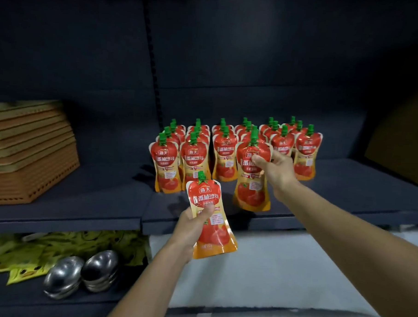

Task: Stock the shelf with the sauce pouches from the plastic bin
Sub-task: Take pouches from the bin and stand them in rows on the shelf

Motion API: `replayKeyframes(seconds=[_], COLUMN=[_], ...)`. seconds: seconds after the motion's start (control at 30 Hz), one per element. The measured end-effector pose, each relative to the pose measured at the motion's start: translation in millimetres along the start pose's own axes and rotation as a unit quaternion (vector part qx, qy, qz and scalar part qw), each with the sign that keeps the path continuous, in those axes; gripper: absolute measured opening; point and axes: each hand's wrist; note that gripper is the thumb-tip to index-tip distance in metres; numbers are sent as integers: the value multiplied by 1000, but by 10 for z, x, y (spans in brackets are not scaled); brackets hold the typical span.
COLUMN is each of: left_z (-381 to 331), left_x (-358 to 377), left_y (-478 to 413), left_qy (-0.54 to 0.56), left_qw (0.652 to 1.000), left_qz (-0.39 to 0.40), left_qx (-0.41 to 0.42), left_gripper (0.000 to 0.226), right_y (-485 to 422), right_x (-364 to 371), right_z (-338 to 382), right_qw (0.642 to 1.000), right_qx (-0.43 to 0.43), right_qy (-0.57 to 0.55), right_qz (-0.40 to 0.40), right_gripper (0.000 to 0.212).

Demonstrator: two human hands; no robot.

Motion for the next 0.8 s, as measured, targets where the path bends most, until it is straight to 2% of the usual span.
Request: replayKeyframes(seconds=[0.1, 0.2, 0.5, 0.8], left_z=[-39, -94, -167, -183], left_x=[-31, -60, -47, 12], left_y=[-140, -302, -619, -723], left_qy=[2, 3, 35, 28], left_qw=[1000, 1000, 999, 999], left_qz=[-3, -5, -15, -4], left_qx=[1, 11, 14, 25], left_gripper=[32, 28, 26, 24], right_y=[-302, -570, -1074, -1154], right_x=[144, 265, 466, 500], right_z=[-14, -24, -217, -312], right_qw=[1000, 998, 993, 993], right_qx=[14, 21, 31, 44], right_qy=[23, 43, 61, 35], right_qz=[15, 37, 91, 104], right_gripper=[6, 5, 17, 17])
Point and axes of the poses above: each hand's wrist, its own y-axis away from the middle knuckle, its own x-axis out of the palm, z = x × y, and after that the axes turned 9 degrees about x, right-handed
